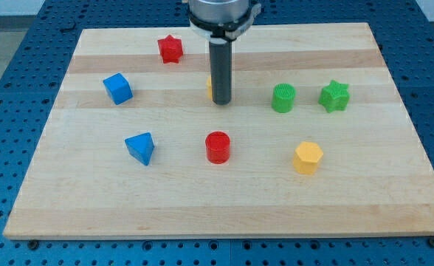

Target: Move the blue cube towards the center

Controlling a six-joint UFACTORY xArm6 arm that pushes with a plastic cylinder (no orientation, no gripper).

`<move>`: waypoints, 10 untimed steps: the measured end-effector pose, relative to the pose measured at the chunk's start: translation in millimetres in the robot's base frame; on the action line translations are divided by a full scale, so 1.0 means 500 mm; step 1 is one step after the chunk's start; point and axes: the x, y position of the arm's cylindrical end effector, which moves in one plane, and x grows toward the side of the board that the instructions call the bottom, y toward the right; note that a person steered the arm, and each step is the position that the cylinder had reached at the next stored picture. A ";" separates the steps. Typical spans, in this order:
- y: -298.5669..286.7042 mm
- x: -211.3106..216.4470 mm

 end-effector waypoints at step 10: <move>-0.455 -0.028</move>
